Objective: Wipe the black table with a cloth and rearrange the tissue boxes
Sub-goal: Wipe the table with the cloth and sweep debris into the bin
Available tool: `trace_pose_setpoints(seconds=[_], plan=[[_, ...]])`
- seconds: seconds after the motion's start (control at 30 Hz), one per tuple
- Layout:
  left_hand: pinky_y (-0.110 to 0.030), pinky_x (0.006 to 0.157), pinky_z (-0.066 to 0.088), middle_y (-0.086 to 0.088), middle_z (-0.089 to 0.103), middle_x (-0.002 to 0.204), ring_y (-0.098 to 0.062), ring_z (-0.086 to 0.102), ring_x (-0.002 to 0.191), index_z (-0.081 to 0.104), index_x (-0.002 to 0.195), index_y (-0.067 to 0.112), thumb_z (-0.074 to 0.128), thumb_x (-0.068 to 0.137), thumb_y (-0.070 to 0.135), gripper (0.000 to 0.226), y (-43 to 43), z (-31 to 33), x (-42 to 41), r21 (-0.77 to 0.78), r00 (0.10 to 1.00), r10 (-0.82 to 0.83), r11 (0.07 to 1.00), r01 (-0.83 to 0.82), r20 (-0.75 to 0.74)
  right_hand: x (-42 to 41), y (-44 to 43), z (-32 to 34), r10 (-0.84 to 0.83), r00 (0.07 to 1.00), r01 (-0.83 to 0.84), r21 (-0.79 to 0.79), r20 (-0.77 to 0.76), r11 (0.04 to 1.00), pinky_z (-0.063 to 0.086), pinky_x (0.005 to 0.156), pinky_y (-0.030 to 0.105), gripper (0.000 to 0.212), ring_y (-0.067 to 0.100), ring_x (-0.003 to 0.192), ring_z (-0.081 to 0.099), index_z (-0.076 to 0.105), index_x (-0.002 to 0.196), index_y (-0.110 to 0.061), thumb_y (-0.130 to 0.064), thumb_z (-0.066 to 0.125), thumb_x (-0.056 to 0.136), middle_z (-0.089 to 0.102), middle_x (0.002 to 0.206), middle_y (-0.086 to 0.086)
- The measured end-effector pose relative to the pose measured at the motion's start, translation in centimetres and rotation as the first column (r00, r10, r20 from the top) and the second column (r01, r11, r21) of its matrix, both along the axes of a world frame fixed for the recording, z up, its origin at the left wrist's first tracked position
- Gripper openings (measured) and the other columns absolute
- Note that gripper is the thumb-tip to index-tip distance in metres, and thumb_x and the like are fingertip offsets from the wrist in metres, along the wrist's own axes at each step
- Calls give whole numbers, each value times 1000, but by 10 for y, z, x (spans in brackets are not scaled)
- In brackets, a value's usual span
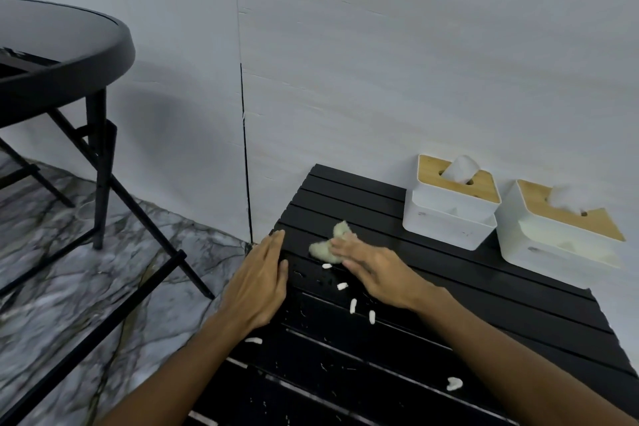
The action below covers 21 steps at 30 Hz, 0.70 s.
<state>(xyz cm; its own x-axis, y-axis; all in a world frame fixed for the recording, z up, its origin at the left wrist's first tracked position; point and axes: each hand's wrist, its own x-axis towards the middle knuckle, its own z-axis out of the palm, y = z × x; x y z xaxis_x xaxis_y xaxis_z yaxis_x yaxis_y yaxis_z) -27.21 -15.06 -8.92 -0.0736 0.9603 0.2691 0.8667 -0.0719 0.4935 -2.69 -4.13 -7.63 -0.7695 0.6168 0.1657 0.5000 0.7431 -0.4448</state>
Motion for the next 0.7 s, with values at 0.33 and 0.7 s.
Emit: trace_pose_setpoints(seconds=[0.33,0.7], plan=[[-24,114,21,-4,20,162,-17,26,147,11,156,15,32,105,27,56,-23,6,-5,-24,994,79,997,-77,81,-20,23,21,-513,805,502,-118,-299,857,54,82,32,26,21,88,70,68,118,-17,-22,45,107,75,99,7],[-24,102,34,-6,30,158,-19,46,130,-2,157,26,36,100,12,70,-20,4,-10,-20,932,125,992,-125,339,-109,19,10,-13,991,3,75,135,997,52,94,54,31,40,120,62,50,138,-26,-29,41,108,58,144,12]])
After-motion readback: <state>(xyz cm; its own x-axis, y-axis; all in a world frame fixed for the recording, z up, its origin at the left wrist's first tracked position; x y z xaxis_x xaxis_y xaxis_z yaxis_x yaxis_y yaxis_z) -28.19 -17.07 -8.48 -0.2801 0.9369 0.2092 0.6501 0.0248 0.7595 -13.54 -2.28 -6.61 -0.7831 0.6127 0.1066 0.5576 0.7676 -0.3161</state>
